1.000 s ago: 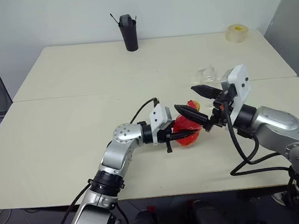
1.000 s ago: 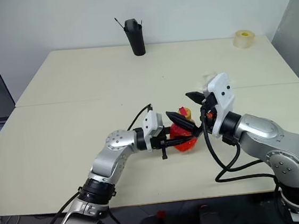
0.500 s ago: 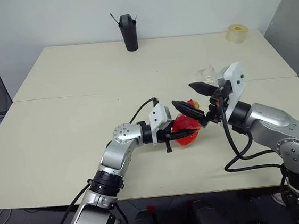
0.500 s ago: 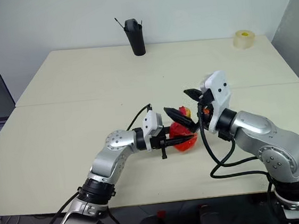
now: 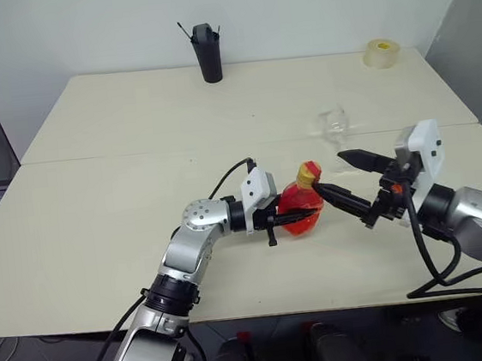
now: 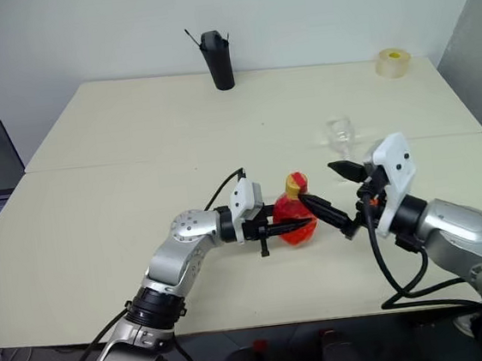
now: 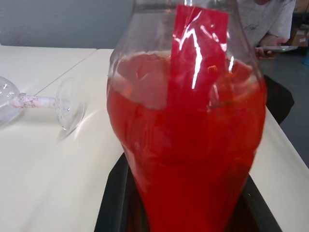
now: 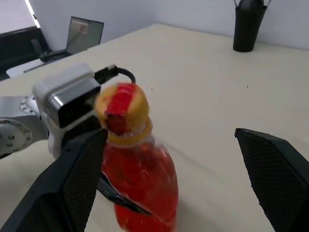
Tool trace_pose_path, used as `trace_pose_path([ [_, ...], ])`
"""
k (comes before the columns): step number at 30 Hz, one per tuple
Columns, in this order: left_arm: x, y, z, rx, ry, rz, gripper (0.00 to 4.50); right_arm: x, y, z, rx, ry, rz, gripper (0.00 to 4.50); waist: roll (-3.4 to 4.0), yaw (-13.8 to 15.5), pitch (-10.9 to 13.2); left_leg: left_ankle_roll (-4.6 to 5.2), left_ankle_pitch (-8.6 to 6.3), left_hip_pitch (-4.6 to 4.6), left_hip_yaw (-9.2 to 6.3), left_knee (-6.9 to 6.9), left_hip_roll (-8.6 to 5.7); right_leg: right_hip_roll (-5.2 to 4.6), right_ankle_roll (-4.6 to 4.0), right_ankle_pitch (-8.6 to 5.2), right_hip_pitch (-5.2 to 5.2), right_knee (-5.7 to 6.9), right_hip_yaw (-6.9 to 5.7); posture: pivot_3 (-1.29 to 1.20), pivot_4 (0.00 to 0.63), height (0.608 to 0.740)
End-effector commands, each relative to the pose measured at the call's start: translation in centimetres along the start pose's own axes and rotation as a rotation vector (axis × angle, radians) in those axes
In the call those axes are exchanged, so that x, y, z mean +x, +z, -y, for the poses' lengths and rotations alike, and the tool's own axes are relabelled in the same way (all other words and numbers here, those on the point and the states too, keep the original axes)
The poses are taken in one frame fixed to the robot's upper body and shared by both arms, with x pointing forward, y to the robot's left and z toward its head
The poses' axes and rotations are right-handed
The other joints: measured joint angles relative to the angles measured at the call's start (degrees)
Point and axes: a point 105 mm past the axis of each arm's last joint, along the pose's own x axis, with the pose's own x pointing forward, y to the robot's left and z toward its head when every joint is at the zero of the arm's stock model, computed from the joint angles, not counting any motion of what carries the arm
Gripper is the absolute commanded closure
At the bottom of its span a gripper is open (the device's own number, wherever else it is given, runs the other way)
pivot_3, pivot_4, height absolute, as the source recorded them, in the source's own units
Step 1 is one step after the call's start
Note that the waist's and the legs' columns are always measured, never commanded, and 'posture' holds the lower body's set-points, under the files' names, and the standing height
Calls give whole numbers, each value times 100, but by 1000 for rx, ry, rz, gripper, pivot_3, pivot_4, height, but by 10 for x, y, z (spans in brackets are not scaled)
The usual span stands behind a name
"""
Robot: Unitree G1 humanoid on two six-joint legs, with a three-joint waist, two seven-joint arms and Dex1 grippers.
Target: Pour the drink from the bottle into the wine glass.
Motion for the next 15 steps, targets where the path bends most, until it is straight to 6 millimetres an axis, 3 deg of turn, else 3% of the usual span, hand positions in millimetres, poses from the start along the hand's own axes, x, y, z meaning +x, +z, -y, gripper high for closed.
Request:
trace_pose_path([
  [1,3,18,1,67,-23,53,3691,-5,12,-9,-33,47,37,0,0,-5,0,0,0,0,0,0,1,1,0,0,0,0,0,0,150,740],
  [7,3,18,2,73,-29,54,3691,6,25,-19,-38,106,83,0,0,-3,0,0,0,1,0,0,2,3,0,0,1,-1,0,0,150,740],
  [15,2,17,1,74,-14,53,3691,15,25,-25,-22,131,93,0,0,4,0,0,0,0,1,1,0,1,0,0,1,-1,1,0,150,740],
])
